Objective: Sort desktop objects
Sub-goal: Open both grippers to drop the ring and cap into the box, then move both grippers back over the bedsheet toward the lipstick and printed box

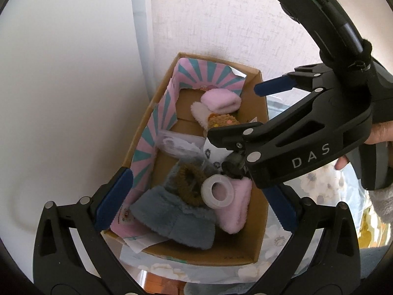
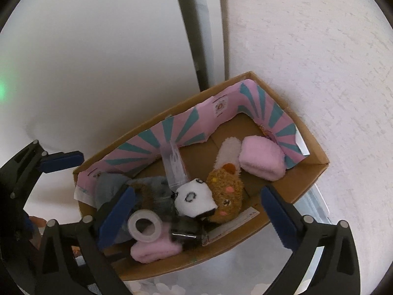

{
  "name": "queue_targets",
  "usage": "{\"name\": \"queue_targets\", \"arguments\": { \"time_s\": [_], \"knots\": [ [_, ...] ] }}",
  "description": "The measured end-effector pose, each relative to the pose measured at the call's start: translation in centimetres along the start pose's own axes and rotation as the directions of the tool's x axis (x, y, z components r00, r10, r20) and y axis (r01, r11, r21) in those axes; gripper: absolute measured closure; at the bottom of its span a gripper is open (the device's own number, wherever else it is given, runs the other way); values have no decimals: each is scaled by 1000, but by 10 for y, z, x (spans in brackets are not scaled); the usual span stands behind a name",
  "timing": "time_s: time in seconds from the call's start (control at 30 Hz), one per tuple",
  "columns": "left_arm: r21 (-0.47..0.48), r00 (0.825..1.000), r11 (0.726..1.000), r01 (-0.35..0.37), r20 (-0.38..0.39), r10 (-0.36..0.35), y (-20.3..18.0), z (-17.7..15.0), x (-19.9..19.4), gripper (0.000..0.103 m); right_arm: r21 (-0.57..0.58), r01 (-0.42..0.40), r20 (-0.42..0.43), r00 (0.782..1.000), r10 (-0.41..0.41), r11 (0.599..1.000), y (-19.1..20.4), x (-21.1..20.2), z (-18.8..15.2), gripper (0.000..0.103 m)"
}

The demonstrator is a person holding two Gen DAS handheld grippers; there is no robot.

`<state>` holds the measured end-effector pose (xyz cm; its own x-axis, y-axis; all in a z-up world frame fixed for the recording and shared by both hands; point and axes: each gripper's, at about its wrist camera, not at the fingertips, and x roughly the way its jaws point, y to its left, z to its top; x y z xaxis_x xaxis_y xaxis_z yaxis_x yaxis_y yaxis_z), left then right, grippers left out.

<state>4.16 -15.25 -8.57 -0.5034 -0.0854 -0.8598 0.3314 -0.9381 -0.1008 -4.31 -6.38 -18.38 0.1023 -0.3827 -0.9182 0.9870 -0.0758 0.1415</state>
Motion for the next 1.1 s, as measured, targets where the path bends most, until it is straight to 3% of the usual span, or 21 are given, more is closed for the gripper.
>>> {"name": "queue_targets", "arguments": {
  "time_s": [0.27,0.5,0.7,0.93,1.1],
  "knots": [
    [9,1000,1000,-16,13,16,-1,5,-5,1,14,-3,41,999,3,1000,2,-13,0,1],
    [37,999,999,-20,50,18,-10,10,-19,1,24,-18,28,999,18,1000,5,-18,-7,1],
    [93,997,996,-6,74,-1,-31,18,-32,1,80,25,46,999,-28,997,-5,-47,-12,1],
    [141,995,989,40,84,-52,-61,25,-32,1,178,74,61,994,-86,981,-29,-89,-44,1],
    [196,992,976,92,65,-107,-94,28,-25,1,259,118,93,985,-146,959,-60,-122,-85,1]
  ]
}}
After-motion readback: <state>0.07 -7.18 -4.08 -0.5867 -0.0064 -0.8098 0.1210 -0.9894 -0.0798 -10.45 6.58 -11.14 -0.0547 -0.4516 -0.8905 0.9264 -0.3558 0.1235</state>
